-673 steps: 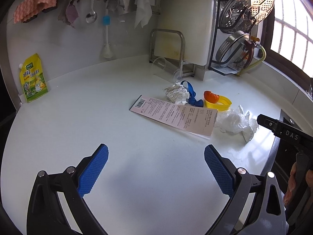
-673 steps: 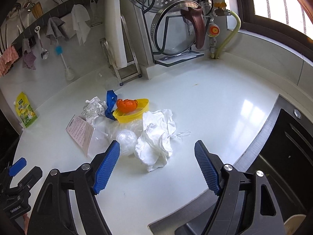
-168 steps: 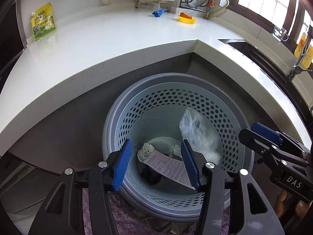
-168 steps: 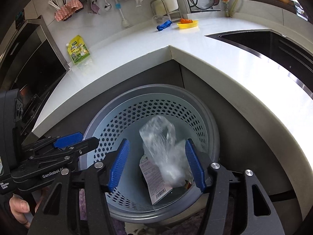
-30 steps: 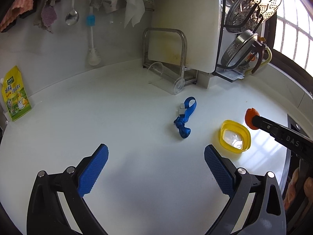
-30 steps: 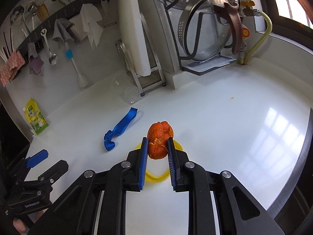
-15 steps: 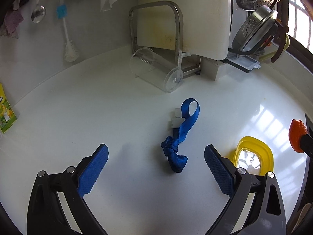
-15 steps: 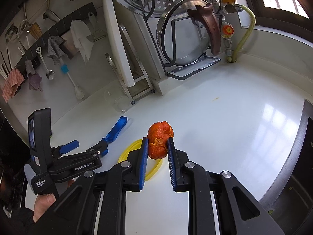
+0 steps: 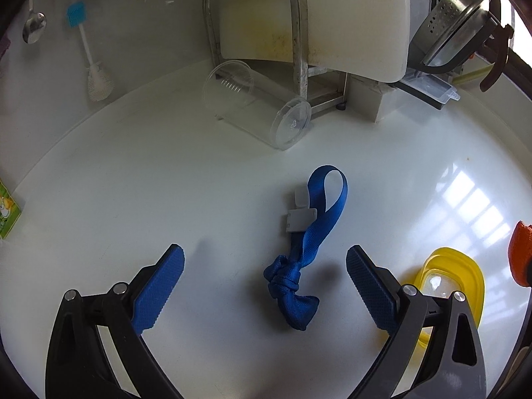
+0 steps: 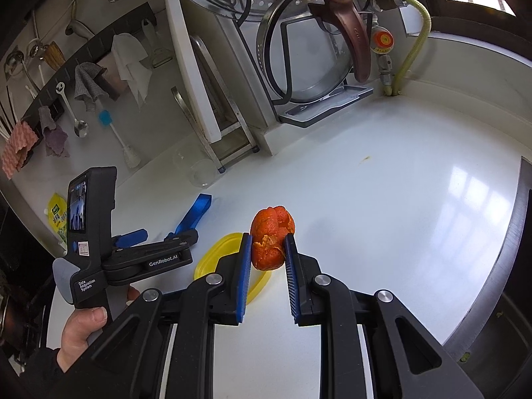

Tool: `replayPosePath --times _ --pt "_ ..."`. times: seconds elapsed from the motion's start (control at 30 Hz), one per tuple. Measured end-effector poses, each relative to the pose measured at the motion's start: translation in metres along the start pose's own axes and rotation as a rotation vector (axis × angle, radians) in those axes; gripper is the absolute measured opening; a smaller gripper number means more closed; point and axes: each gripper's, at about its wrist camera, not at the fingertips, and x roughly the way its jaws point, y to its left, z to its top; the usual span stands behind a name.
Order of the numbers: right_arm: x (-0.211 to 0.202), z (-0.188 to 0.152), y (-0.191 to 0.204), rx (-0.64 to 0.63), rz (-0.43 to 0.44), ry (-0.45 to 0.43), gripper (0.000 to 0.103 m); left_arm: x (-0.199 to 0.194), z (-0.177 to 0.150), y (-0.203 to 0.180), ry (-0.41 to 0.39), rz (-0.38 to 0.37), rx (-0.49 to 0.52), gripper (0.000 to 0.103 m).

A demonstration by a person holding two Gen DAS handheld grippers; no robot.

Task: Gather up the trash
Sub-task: 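Close the left tool on the blue strap clip while the right tool holds the orange toy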

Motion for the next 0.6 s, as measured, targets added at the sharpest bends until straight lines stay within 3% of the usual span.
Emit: replayPosePath --times 0.23,0.33,0.4,0.47,0.6 --pt "0.002 0.0 0.002 -0.003 -0.002 0.004 0.019 0.002 0.0 0.008 0.012 -0.059 -0.028 0.068" --pt "0.003 0.0 0.001 -0.002 -0.001 0.007 0.019 0.0 -0.001 0.009 -0.006 -0.073 -0.031 0.043" --pt "0.003 0.0 0.001 -0.004 -0.002 0.008 0.019 -0.002 -0.003 0.009 -0.016 -0.079 -0.031 0.019" --pt "0.004 -0.001 0.001 -0.007 -0.001 0.007 0.019 -0.003 -0.005 0.011 -0.02 -0.085 -0.035 0.013" --pt "0.005 -0.001 0.003 -0.018 0.001 0.007 0.019 -0.013 -0.011 0.019 -0.061 -0.084 -0.064 0.013"
